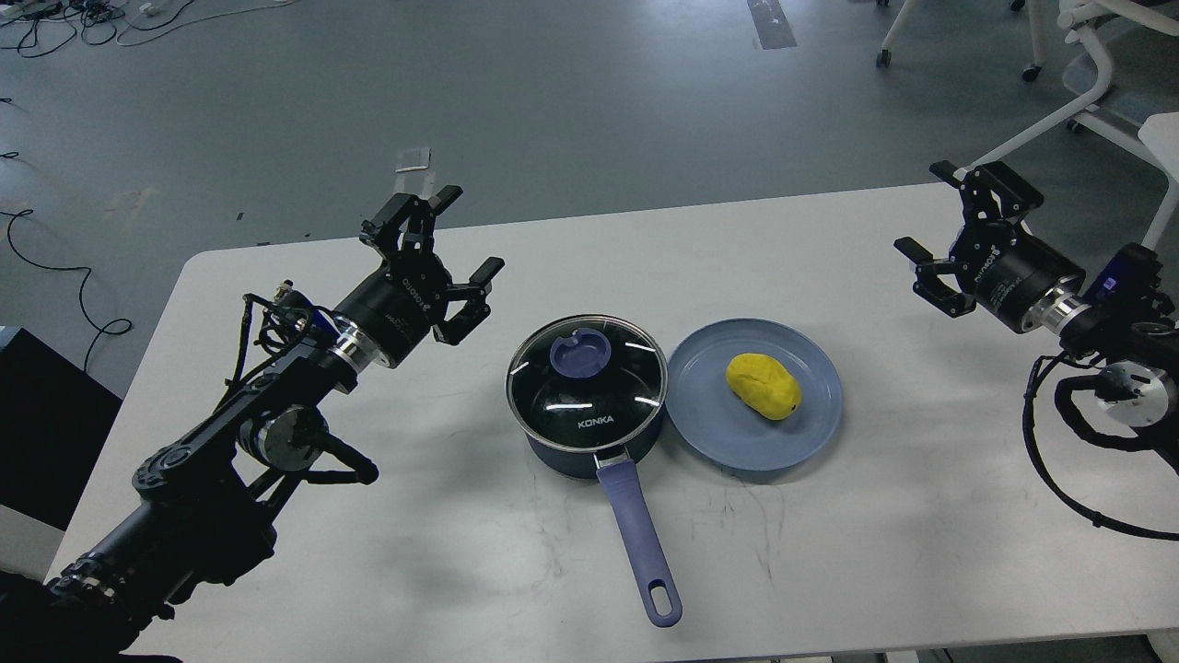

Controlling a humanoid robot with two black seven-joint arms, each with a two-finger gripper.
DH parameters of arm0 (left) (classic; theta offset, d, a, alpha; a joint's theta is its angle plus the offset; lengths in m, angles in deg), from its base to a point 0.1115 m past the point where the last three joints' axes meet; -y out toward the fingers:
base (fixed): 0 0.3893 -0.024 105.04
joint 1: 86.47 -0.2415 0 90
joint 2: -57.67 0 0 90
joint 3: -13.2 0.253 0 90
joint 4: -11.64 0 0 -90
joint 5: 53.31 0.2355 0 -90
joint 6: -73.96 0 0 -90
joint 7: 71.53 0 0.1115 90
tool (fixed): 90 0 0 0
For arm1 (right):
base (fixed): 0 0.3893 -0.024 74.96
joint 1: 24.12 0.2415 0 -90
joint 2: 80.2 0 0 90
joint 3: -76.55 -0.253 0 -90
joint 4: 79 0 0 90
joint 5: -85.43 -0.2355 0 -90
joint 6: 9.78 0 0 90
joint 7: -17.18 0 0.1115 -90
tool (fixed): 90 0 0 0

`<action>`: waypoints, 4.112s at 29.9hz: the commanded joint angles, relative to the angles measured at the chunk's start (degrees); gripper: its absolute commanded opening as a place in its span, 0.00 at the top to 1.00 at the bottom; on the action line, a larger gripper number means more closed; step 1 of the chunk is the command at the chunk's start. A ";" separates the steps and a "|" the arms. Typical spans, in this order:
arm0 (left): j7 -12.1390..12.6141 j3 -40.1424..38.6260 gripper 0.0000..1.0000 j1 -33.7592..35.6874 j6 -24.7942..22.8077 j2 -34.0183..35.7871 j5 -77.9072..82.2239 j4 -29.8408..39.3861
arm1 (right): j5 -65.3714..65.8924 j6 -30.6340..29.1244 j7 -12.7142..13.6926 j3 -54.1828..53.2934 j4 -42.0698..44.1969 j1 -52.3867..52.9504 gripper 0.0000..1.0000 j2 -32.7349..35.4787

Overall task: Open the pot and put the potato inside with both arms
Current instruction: 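Move the left gripper over the glass lid of the blue saucepan, then lower the left gripper and grasp the lid's blue knob, then lift the lid off the pot and set it on the table beside it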

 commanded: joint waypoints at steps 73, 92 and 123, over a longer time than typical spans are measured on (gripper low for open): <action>-0.60 21.66 0.04 17.96 0.43 7.00 94.39 22.68 | 0.01 0.01 0.00 0.69 -0.61 -0.21 0.00 1.19; -0.52 22.19 0.47 17.60 0.52 7.26 94.56 22.32 | 0.01 0.01 0.00 0.87 -0.61 -0.30 0.00 1.10; -9.22 27.29 0.51 10.23 18.71 34.16 90.88 17.41 | 0.01 0.01 0.00 0.96 -0.61 -0.30 0.00 1.10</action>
